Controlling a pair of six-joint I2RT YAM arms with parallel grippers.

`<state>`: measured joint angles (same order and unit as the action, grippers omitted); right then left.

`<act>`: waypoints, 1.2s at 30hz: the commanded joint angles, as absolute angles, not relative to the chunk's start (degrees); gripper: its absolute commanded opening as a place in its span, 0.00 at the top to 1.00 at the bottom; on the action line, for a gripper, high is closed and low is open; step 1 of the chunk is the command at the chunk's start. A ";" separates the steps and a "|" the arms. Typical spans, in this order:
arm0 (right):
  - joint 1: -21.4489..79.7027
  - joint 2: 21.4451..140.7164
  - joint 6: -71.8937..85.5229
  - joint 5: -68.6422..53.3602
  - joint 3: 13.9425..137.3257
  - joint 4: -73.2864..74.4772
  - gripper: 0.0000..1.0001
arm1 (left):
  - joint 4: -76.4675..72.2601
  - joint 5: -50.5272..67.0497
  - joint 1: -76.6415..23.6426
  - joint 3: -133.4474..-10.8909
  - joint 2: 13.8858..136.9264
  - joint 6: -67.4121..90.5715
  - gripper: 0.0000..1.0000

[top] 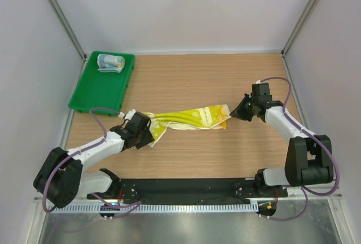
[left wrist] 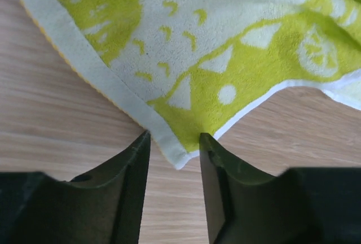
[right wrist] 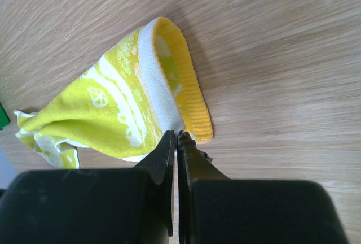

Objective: Roll the towels
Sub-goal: Flatten the towel

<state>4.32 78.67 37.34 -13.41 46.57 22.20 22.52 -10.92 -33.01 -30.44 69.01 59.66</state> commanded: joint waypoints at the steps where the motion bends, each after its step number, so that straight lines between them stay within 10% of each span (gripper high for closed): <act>1: 4.22 77.08 37.26 -15.29 45.62 22.50 0.99 | 19.69 -7.56 -32.87 -29.35 73.38 58.71 0.60; 6: 4.31 76.55 37.35 -15.56 45.18 22.41 0.99 | 17.85 -6.50 -32.87 -29.09 74.88 57.57 1.00; 20: 4.31 72.60 37.00 -15.20 50.18 27.16 0.99 | 23.20 -9.58 -32.87 -34.01 67.68 52.66 1.00; 22: 4.31 72.51 36.83 -15.12 50.54 27.77 0.99 | 24.34 -8.53 -32.87 -35.24 68.20 51.86 0.86; 23: 4.31 72.42 36.74 -15.47 50.54 27.77 0.99 | 25.48 -7.83 -33.48 -35.68 68.55 51.77 0.52; 26: 4.31 72.42 36.83 -15.73 50.01 27.69 0.99 | 26.63 -9.13 -36.20 -36.65 69.43 52.91 0.20; 30: 4.31 72.42 37.26 -16.26 49.39 26.98 0.99 | 29.34 -12.83 -41.03 -39.63 72.85 54.75 0.07; 36: 4.31 72.25 36.39 -16.26 49.75 28.03 0.99 | 33.22 -17.13 -41.57 -44.56 80.68 54.49 0.14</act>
<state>4.32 73.71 37.32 -15.42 48.62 27.44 29.50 -12.67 -41.52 -41.80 79.24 54.00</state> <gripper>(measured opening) 0.048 0.887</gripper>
